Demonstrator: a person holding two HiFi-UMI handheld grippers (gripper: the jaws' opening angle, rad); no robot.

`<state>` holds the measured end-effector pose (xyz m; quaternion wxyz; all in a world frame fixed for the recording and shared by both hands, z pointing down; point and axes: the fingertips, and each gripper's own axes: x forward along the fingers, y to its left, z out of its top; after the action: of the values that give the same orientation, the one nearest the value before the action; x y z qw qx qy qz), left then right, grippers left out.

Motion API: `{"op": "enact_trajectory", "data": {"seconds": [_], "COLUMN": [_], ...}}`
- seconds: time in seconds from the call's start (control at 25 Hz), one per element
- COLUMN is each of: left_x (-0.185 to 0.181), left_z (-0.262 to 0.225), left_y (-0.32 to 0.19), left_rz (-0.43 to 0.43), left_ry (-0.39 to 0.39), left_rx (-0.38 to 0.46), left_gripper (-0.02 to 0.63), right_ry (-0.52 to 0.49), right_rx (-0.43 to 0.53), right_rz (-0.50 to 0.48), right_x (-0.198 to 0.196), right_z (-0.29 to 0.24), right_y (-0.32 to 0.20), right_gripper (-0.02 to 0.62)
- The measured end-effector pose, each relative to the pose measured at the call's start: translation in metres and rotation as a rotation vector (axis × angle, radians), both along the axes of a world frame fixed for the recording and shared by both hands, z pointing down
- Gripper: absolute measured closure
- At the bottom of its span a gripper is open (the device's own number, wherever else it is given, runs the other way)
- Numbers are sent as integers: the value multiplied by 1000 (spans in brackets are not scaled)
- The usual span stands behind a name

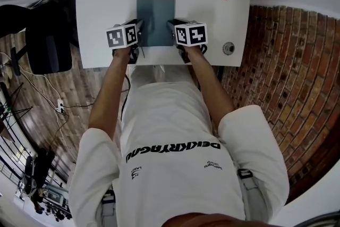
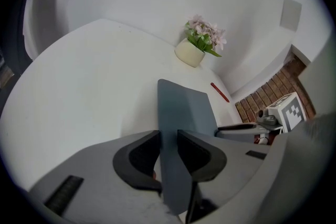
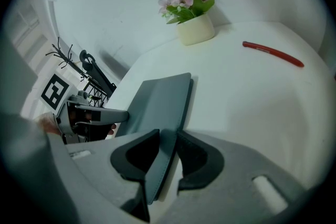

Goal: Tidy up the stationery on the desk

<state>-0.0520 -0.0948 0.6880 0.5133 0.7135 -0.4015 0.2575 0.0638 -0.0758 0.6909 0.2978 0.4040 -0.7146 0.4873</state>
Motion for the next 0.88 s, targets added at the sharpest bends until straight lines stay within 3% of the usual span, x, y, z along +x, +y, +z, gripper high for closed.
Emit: {"op": "enact_trajectory", "data": {"seconds": [0.2,0.48,0.88], "left_x": [-4,-6,13], "left_z": [-7,-34,-116], "left_y": [-1,-1,2], "left_rz": [-19,-70,-69], "left_ry": [-36,-32,-7], "left_rx": [40,125,410], "left_gripper": [505,591,609], "right_ry": [19,37,120], "right_rx": [24,90,328], "right_rz": [11,20,-21], "right_x": [7,30,75], "right_z": [-4,-23,-73], "right_y": [-2,-2,-31], "right_gripper": [489,489,491]}}
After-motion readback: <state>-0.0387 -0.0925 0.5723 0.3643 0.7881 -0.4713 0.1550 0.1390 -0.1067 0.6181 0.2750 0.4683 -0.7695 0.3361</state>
